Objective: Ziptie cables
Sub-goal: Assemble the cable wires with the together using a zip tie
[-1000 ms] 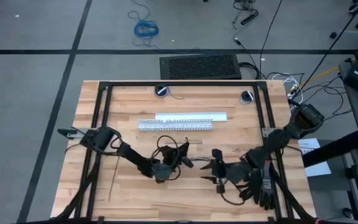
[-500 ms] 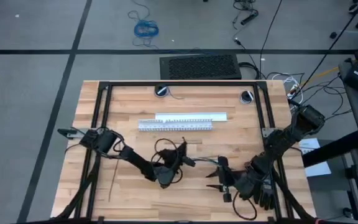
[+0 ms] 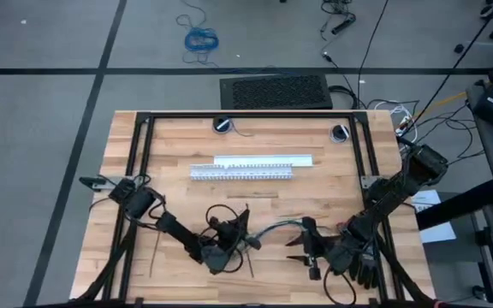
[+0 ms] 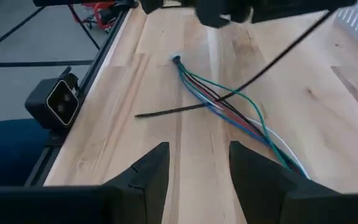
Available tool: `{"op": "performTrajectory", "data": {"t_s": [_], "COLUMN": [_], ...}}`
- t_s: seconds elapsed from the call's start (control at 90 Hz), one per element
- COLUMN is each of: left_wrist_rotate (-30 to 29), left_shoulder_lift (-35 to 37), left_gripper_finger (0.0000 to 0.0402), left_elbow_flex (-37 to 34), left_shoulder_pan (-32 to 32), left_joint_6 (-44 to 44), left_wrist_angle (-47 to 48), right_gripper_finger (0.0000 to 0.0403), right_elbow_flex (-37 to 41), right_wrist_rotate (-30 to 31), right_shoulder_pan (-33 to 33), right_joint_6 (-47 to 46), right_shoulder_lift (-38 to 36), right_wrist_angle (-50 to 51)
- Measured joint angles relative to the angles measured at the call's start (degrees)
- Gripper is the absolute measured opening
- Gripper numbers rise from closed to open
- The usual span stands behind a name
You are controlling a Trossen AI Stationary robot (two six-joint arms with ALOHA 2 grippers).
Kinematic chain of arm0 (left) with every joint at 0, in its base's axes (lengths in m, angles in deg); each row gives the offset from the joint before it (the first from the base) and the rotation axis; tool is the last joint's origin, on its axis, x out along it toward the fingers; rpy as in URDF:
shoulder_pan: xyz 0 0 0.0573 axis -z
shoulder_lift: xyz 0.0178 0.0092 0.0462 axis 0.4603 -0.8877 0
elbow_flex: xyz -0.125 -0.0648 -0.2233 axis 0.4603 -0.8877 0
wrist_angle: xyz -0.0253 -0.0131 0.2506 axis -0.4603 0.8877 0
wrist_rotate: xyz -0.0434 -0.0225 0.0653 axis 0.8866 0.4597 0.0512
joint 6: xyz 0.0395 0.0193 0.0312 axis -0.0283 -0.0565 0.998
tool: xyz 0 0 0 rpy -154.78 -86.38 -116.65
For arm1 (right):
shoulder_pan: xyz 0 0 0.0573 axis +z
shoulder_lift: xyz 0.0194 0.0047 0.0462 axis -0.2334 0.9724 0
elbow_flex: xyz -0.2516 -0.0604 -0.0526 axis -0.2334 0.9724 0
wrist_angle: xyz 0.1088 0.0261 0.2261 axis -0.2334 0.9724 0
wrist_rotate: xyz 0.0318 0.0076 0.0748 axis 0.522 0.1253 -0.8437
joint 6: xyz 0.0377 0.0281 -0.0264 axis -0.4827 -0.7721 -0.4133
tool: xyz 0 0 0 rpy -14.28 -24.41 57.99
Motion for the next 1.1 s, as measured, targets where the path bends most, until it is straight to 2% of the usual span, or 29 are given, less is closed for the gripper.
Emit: {"op": "performTrajectory", "data": {"t_s": [0.111, 0.244, 0.322, 0.389, 0.522, 0.711, 0.889, 1.1], "left_wrist_rotate": [2.10, 9.00, 12.74, 13.51, 13.48, 16.14, 21.32, 18.71], "left_shoulder_lift": [0.04, 0.04, 0.04, 0.04, 0.04, 0.04, -0.49, -2.86], "left_gripper_finger": [0.0000, 0.0000, 0.0000, 0.0000, 0.0000, 0.0000, 0.0000, 0.0000], "left_elbow_flex": [0.00, 1.32, 2.32, 3.07, 4.32, 5.33, 5.36, 6.43], "left_shoulder_pan": [1.58, 2.75, 3.31, 3.90, 4.93, 5.05, 5.42, 6.82], "left_joint_6": [-8.61, -23.92, -31.86, -36.25, -38.02, -37.72, -37.92, -42.68], "left_wrist_angle": [4.50, 17.98, 26.54, 31.31, 33.10, 33.21, 34.41, 33.98], "right_gripper_finger": [0.0155, 0.0155, 0.0155, 0.0155, 0.0155, 0.0155, 0.0155, 0.0155], "right_elbow_flex": [-0.02, -0.02, -0.26, -1.40, -4.97, -11.31, -18.11, -25.77], "right_wrist_rotate": [-4.56, -8.44, -8.49, -8.52, -9.11, -17.27, -16.94, -13.42], "right_shoulder_pan": [-0.01, 0.28, 1.30, 2.91, 5.64, 6.00, 5.98, 6.32], "right_joint_6": [-0.22, 1.06, 1.14, 2.00, 6.32, 11.68, 15.04, 18.39], "right_shoulder_lift": [2.04, 6.99, 9.23, 10.45, 11.25, 15.22, 22.29, 26.50], "right_wrist_angle": [-0.55, -0.82, -1.20, -1.30, -1.67, 0.66, 5.40, 7.78]}}
